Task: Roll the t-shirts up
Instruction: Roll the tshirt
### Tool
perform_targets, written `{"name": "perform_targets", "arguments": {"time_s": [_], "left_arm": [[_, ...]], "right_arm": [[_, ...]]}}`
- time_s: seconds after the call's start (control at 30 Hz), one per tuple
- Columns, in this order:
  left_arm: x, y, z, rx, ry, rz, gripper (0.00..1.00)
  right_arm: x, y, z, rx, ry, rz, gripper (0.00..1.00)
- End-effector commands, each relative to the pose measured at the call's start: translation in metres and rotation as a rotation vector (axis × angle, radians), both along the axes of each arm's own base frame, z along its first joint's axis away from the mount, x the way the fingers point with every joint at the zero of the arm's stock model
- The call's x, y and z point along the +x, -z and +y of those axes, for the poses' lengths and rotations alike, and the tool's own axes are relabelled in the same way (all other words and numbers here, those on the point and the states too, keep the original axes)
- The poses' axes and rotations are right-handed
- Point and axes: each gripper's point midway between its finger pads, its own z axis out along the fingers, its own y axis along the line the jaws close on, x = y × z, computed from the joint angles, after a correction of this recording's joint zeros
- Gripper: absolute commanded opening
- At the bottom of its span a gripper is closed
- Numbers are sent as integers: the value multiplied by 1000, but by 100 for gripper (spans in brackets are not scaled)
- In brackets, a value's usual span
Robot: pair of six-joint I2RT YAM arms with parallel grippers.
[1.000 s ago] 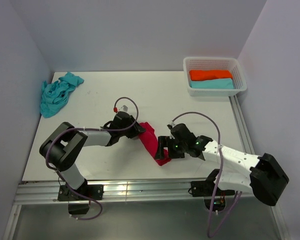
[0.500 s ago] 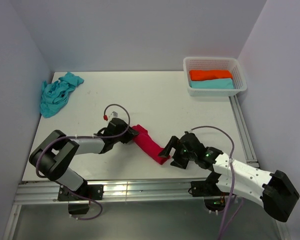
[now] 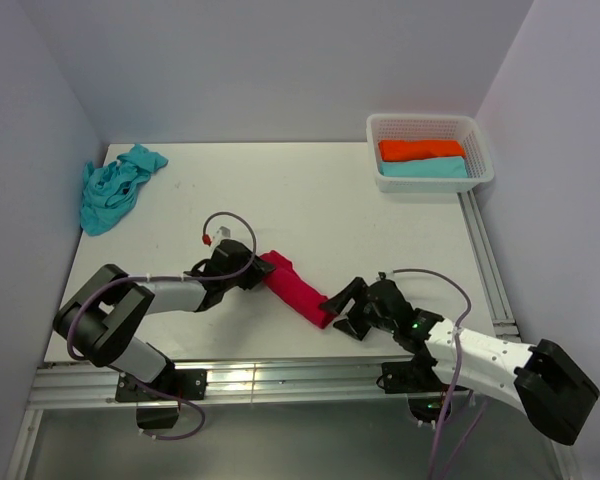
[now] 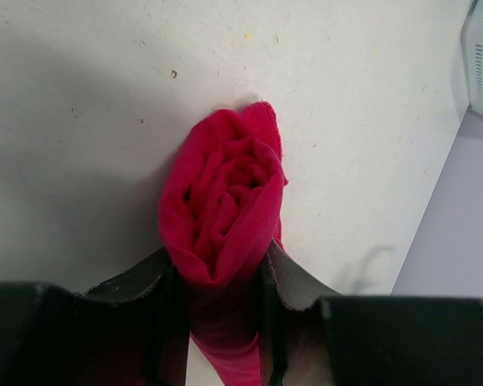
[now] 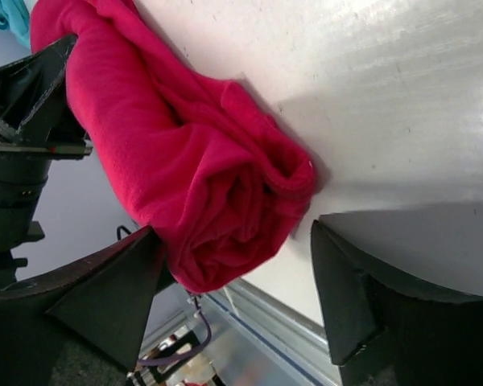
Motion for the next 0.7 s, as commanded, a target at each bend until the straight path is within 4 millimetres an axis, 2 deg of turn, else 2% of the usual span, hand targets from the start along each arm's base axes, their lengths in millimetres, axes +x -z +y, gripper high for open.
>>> {"name": "perform_targets", "arguments": {"time_s": [0.0,0.13,0.27,0.33,0.37,0.43,0.47,0.53,0.57,0.6,0.63,0.67], "left_arm": [[-13,18,15,63,-22,56,0],[-15,18,18,69,-26,61,0],[-16,18,18,65,-26,63,0],[-16,19,18,66,-24,66,0],[-17,18,18,66,-25,67,0],[-19,19,18,60,-26,71,0],[-18,17,18,51,-29,66,0],[-20,18,19,47,-25,66,0],[-20,15,19,49,-20,57,0],[-21,13,18,47,-11,47,1],[-21,11,18,56,5,34,13],[-20,4,18,50,14,12,21]], "right_arm": [[11,3,0,-8,33,-32,79],[18,1,1,-28,54,-62,71],[19,10,-1,-90,45,-68,61],[18,12,0,-91,41,-72,53],[18,12,1,-88,41,-71,43],[20,11,2,-84,42,-69,38],[20,11,3,-86,38,-69,28],[24,3,7,-91,31,-80,20],[21,8,4,-128,14,-58,8],[19,9,5,-140,-8,-49,3],[25,8,0,-170,-17,-65,0],[23,12,-1,-191,-48,-42,0]]}}
